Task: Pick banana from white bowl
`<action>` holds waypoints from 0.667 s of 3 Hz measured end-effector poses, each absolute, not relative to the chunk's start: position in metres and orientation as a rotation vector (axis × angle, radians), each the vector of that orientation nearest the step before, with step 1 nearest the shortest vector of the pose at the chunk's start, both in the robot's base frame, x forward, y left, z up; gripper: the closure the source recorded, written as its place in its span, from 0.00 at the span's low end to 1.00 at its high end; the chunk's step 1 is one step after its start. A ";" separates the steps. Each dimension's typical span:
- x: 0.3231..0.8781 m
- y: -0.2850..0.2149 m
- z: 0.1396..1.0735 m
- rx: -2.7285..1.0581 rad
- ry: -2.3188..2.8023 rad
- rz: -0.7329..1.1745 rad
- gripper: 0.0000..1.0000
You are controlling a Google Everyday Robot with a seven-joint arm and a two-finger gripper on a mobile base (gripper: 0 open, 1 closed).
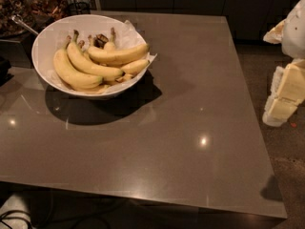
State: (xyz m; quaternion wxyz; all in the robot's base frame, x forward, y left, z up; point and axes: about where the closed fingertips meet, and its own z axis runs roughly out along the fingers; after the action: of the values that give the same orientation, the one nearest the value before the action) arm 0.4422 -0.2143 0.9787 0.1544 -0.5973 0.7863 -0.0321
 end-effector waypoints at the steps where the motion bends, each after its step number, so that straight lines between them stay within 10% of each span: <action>1: 0.472 -0.198 0.988 -1.673 2.345 -0.064 0.00; 2: 0.516 -0.169 1.000 -1.652 2.350 -0.071 0.00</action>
Offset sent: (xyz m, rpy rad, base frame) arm 0.0729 0.0626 0.0229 -0.0916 0.2565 -0.0778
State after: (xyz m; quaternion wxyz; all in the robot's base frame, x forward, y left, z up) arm 0.5162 -0.1691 0.9997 0.1335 -0.5698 0.8105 -0.0246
